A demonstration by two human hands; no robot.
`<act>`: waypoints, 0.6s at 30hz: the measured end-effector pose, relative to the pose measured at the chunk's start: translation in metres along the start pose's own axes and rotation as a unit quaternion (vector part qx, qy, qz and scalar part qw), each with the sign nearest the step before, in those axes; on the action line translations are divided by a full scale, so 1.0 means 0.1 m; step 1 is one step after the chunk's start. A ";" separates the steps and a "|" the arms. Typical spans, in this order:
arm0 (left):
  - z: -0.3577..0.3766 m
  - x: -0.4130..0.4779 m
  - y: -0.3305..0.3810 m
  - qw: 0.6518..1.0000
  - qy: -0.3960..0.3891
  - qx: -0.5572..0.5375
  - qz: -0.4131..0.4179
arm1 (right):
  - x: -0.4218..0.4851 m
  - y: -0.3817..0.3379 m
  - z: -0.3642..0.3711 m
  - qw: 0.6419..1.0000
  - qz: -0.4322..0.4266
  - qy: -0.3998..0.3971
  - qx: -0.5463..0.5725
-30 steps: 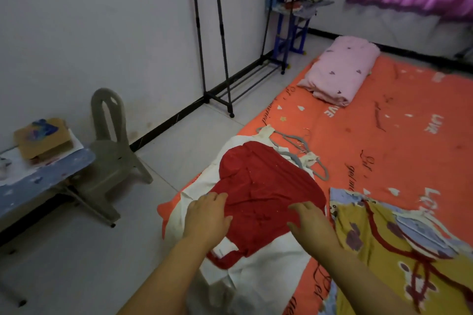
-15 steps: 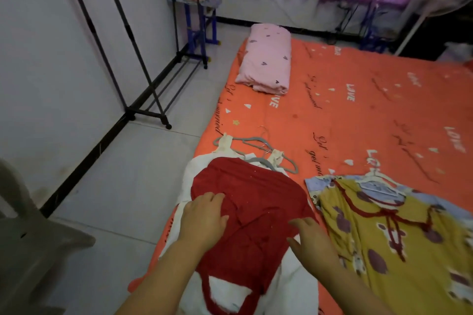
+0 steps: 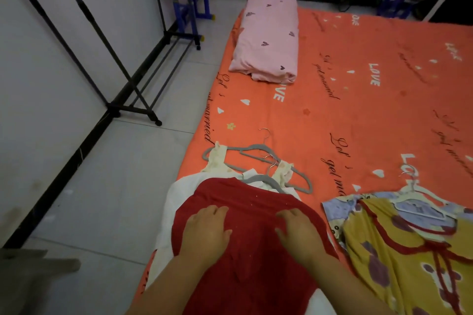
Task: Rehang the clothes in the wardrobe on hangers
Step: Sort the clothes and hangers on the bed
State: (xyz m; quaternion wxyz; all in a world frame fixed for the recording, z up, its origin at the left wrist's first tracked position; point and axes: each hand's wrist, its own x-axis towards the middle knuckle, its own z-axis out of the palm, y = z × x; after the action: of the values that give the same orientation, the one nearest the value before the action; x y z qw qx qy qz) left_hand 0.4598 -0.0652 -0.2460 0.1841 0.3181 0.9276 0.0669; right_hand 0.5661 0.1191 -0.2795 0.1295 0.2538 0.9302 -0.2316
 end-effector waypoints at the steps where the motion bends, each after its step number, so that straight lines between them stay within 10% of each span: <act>1: 0.08 0.14 0.00 1.000 -0.002 -0.008 -0.004 | 0.18 0.04 0.05 1.000 -0.003 -0.008 0.000; 18: 0.97 0.94 -0.15 0.998 -0.047 -0.042 -0.022 | 1.85 0.46 0.76 0.998 0.021 0.049 -0.018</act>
State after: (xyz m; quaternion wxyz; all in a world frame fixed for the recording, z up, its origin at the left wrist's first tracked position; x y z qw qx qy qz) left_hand 0.4204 -0.0189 -0.3673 0.2424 0.2920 0.9212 0.0860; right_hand 0.4447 0.1929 -0.4283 0.0930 0.2817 0.9339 -0.1995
